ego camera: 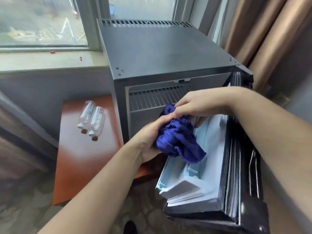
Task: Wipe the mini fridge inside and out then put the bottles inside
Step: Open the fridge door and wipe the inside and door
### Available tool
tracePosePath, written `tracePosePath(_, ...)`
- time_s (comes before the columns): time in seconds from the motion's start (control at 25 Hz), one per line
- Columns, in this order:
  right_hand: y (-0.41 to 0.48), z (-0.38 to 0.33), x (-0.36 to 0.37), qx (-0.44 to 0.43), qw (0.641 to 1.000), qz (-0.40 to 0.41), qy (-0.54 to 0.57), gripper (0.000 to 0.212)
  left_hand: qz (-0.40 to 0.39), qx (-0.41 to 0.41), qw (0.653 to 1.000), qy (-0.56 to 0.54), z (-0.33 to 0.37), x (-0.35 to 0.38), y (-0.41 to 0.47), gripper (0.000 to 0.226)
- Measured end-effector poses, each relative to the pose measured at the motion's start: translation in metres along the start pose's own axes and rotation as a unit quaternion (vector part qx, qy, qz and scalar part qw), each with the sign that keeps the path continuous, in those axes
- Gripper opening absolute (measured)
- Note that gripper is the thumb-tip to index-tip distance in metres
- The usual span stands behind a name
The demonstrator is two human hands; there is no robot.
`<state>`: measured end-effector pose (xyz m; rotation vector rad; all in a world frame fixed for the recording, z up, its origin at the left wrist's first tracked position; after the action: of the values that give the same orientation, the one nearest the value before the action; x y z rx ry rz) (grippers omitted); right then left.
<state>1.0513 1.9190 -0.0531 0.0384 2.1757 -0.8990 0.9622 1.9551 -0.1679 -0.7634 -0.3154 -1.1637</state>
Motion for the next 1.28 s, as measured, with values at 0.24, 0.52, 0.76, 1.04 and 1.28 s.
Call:
tracePosePath(0.24, -0.007, 0.012, -0.09, -0.126, 0.953, 0.272, -0.04, 0.028, 0.056, 0.113, 0.979, 0.162, 0.04, 0.02, 0.025, 0.03)
tracePosePath(0.52, 0.005, -0.025, -0.093, -0.24, 0.905, 0.329, -0.123, 0.036, 0.104, 0.142, 0.872, 0.456, 0.075, 0.103, 0.053, 0.014)
tracePosePath(0.76, -0.001, -0.041, -0.06, -0.344, 0.899, 0.228, -0.147, 0.034, 0.136, 0.044, 0.879, 0.455, 0.048, 0.088, 0.018, 0.042)
tracePosePath(1.04, -0.017, -0.045, -0.041, -0.409, 0.879, 0.18, -0.164, 0.033, 0.057, -0.035, 0.916, 0.397, 0.005, 0.087, -0.065, 0.049)
tracePosePath(1.28, -0.02, -0.032, -0.044, -0.408, 0.883, 0.173, -0.157, 0.037, 0.034, -0.065, 0.857, 0.51, 0.003, 0.116, -0.059, 0.033)
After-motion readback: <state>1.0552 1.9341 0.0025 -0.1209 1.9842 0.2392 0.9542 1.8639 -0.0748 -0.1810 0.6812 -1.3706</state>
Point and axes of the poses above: each hand's wrist, its own y-axis towards the middle knuckle, its own x-axis out of the palm, z = x × y, the point moved 8 cm from there along y, towards the middle knuckle, and after that the axes turned 1 degree about -z, right-handed, at the moved point
